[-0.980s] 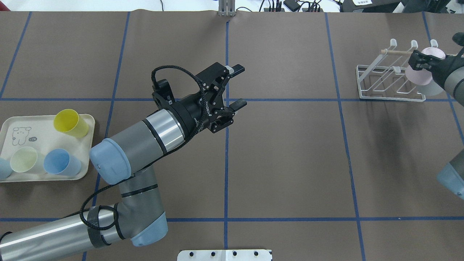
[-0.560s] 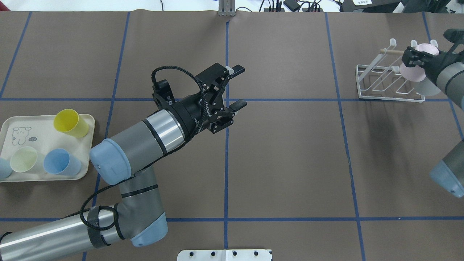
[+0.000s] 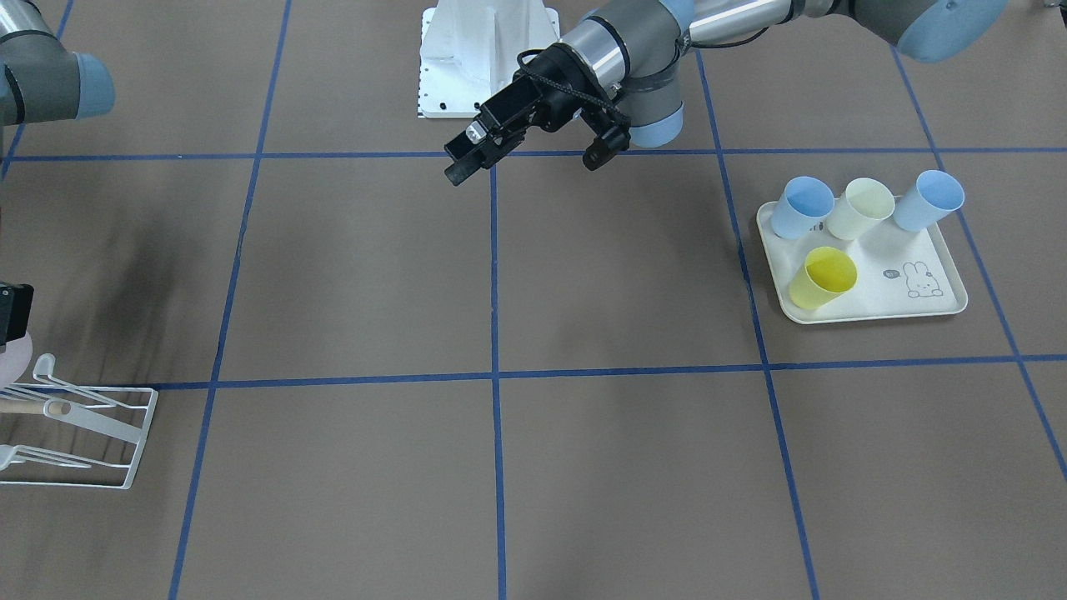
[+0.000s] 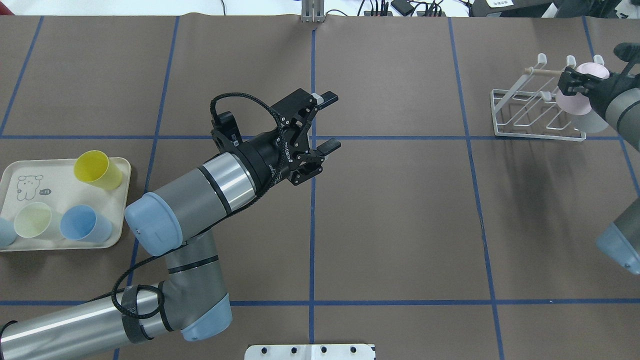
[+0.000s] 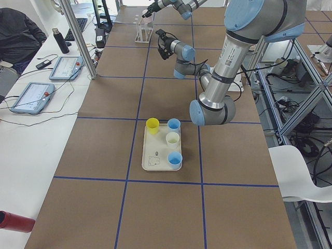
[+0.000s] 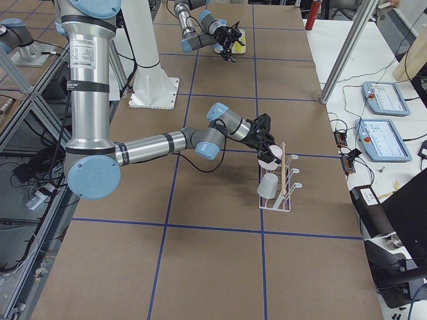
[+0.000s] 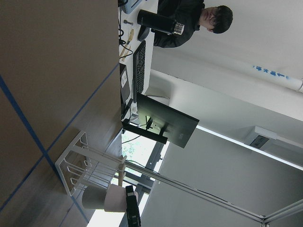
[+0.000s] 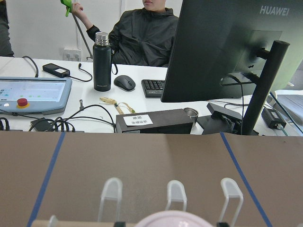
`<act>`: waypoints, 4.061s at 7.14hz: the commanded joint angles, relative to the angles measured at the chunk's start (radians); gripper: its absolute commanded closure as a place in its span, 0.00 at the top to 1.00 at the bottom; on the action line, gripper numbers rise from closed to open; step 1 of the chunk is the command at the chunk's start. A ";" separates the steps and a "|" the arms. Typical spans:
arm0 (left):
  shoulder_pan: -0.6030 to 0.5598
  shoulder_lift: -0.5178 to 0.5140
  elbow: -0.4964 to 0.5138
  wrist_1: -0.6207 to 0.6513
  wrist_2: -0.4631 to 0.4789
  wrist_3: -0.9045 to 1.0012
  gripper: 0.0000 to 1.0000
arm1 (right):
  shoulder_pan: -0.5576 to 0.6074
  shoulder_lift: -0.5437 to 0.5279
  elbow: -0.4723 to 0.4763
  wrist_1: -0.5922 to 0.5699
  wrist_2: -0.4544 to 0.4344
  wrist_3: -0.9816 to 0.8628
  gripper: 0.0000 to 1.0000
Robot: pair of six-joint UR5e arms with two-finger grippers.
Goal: Transfer IKEA cup to right arm and place on rack
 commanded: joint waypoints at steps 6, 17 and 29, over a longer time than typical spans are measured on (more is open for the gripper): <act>0.002 0.001 0.005 0.000 0.000 0.000 1.00 | -0.005 0.013 -0.041 -0.001 0.001 0.000 0.00; 0.005 0.006 0.006 0.000 0.000 0.000 1.00 | -0.017 0.003 -0.056 0.011 0.000 0.000 0.00; -0.001 0.006 -0.011 0.003 -0.009 0.001 1.00 | 0.020 -0.023 -0.018 0.012 -0.034 -0.009 1.00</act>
